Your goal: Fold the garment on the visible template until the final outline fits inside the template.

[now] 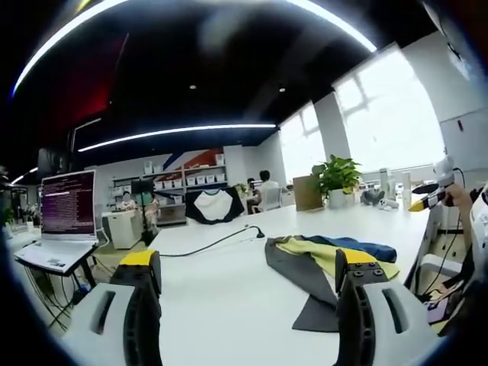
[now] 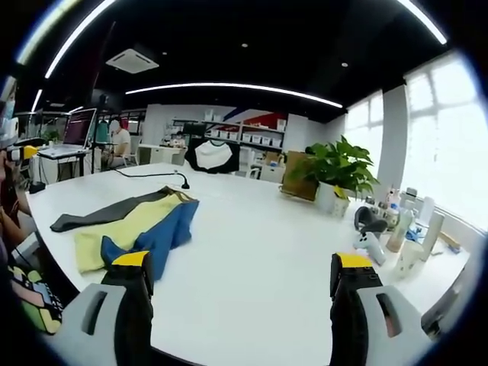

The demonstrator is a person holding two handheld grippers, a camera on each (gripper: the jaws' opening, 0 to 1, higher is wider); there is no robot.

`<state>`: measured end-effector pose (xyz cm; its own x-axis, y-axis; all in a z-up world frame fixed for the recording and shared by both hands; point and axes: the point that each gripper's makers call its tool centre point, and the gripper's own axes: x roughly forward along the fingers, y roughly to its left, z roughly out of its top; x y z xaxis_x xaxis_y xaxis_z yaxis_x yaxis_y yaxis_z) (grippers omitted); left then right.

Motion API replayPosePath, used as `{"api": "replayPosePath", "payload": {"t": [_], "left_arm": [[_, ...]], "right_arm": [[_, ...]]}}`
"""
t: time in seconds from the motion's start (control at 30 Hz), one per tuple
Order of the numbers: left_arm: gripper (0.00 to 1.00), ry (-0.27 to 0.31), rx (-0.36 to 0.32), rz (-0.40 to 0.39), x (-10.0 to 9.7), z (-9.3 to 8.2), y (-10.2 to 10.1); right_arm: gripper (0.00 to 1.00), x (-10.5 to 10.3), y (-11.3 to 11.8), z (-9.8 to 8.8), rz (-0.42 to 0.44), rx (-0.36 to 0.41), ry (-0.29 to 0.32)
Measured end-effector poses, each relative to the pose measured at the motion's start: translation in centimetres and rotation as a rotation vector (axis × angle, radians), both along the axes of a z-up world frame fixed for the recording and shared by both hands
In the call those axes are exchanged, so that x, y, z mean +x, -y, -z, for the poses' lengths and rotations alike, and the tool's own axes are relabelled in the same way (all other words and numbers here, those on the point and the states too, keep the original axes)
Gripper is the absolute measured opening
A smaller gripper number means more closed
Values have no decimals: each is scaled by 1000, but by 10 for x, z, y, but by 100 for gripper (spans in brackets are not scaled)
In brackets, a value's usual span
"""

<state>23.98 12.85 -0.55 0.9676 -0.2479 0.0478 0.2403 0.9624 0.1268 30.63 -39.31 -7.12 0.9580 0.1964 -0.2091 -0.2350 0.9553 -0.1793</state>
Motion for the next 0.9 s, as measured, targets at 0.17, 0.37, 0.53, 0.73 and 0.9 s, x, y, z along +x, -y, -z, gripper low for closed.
{"api": "replayPosePath", "payload": {"t": [0.17,0.37,0.53,0.73,0.9], "left_arm": [[100,-13,8,25,3,5,8],[100,-39,24,63,8,13,21],[100,-63,40,97,12,21,33],[100,-97,53,153,17,32,51],[100,-110,66,198,20,39,64]], "right_arm": [[99,0,-3,1,-8,-5,-6],[99,0,-3,3,-9,-6,-10],[99,0,-4,3,-10,-8,-12],[99,0,-5,4,-14,-11,-15],[99,0,-7,4,-20,-13,-17]]}}
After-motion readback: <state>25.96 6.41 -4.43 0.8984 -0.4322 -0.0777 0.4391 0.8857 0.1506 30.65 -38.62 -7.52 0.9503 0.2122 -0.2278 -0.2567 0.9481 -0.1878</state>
